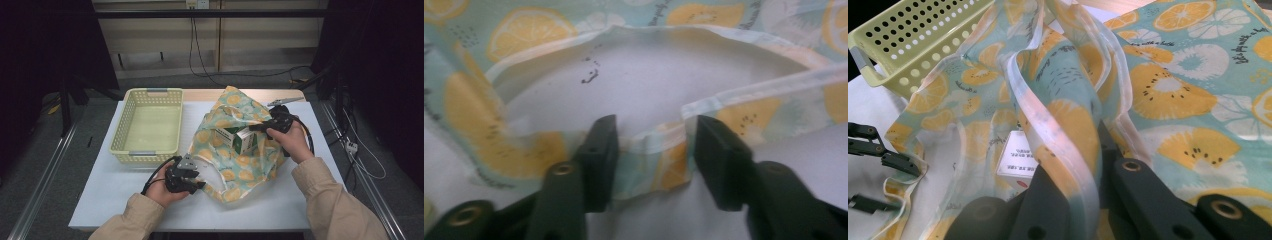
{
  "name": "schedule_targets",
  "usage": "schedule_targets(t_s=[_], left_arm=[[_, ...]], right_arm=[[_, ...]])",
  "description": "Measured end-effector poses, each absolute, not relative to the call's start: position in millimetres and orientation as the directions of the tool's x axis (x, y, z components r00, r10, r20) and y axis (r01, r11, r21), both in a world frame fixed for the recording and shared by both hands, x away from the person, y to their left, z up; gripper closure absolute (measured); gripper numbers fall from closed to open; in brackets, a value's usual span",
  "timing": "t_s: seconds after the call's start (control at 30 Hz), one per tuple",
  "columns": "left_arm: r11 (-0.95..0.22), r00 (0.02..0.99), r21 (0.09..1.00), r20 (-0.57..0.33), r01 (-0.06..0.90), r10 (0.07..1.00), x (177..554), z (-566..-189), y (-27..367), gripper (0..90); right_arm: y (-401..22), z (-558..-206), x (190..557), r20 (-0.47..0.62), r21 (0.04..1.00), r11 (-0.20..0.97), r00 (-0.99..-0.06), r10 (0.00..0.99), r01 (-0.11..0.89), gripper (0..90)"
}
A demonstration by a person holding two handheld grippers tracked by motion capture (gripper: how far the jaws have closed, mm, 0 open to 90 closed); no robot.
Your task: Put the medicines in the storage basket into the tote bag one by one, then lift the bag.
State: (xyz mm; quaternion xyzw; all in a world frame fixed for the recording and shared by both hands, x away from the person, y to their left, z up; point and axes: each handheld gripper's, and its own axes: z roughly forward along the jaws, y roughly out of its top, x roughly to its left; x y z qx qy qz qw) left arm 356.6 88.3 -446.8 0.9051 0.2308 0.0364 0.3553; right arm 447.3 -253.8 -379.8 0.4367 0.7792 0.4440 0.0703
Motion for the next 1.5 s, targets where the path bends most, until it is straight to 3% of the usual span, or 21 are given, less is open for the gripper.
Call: schedule_targets(t_s=[0.03, 0.07, 0.27, 0.4, 0.77, 1.5], left_arm=[[-0.636, 0.893, 0.658, -0.130, 0.403, 0.432, 356, -447, 88, 78.5], [-0.630, 0.888, 0.659, -0.132, 0.411, 0.441, 355, -447, 86, 82.4], [-0.641, 0.876, 0.622, -0.163, 0.449, 0.454, 360, -442, 83, 89.5], [-0.597, 0.858, 0.644, -0.196, 0.478, 0.475, 367, -428, 84, 89.9], [-0.476, 0.830, 0.734, -0.216, 0.485, 0.514, 399, -347, 89, 90.0], [-0.377, 0.805, 0.835, -0.123, 0.400, 0.581, 449, -187, 67, 90.0]], right_arm=[[-254, -380, 447, 0.278, 0.753, 0.225, -0.609, 0.743, 0.618, 88.4], [-255, -379, 447, 0.278, 0.753, 0.226, -0.609, 0.743, 0.618, 88.4], [-258, -377, 447, 0.278, 0.755, 0.219, -0.605, 0.746, 0.618, 88.5], [-259, -375, 446, 0.275, 0.758, 0.220, -0.607, 0.745, 0.614, 88.5], [-256, -363, 446, 0.274, 0.772, 0.215, -0.618, 0.736, 0.598, 88.5], [-254, -308, 450, 0.255, 0.816, 0.197, -0.644, 0.721, 0.544, 88.6]])
